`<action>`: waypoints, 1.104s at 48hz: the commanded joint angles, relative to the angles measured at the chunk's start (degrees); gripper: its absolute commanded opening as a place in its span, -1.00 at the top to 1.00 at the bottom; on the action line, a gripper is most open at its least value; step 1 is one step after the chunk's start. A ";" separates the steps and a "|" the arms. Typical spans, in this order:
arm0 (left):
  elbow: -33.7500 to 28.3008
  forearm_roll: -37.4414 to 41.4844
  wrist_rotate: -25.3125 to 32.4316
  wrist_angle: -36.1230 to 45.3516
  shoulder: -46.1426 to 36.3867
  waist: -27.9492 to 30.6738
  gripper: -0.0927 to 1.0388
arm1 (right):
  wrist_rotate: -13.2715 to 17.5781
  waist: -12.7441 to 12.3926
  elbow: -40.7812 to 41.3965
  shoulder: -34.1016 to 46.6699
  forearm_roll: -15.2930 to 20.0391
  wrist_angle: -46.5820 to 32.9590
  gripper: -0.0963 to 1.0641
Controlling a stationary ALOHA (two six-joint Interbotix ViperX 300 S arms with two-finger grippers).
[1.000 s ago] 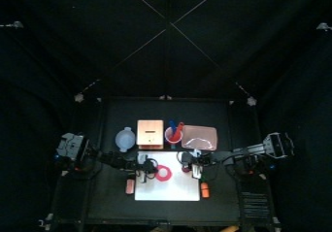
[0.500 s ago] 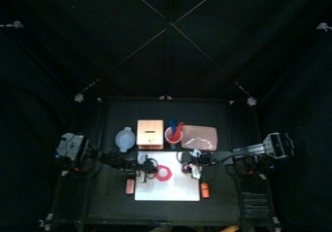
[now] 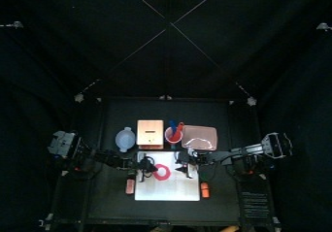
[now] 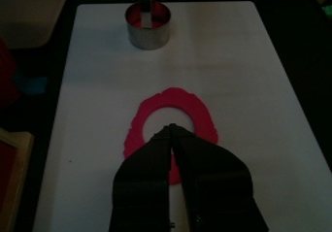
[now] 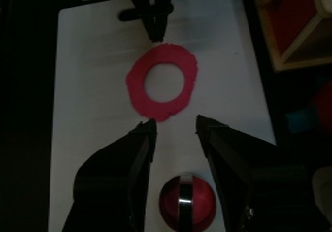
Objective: Get the cutter from the drawer then cut the dough then place the extra dough in the bowl
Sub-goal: Cut the dough
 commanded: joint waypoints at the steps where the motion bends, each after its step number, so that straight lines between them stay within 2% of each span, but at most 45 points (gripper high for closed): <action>1: -0.53 -1.49 -0.09 0.09 -1.32 0.70 -0.08 | -0.18 -0.44 -1.41 -0.35 -0.18 -0.88 -0.49; 11: -2.29 -10.99 0.09 5.80 0.00 2.99 -0.55 | -0.18 -0.70 -1.32 -0.26 -0.44 -0.79 -0.49; 17: -5.01 -13.01 0.53 11.69 0.35 4.48 -0.74 | -0.26 -1.05 -1.32 0.09 -0.35 -0.79 -0.49; 28: -11.07 -9.40 6.33 26.54 3.43 5.80 -0.75 | -0.35 -1.23 -1.49 0.79 -0.44 -0.88 -0.49; 34: -13.80 -8.09 6.50 32.26 4.83 6.94 -0.75 | -0.26 -1.23 -1.58 1.05 -0.44 -0.88 -0.49; 53: -15.73 -7.38 6.42 33.05 5.54 8.09 -0.70 | -0.18 -1.23 -1.05 1.67 -0.44 -0.88 -0.49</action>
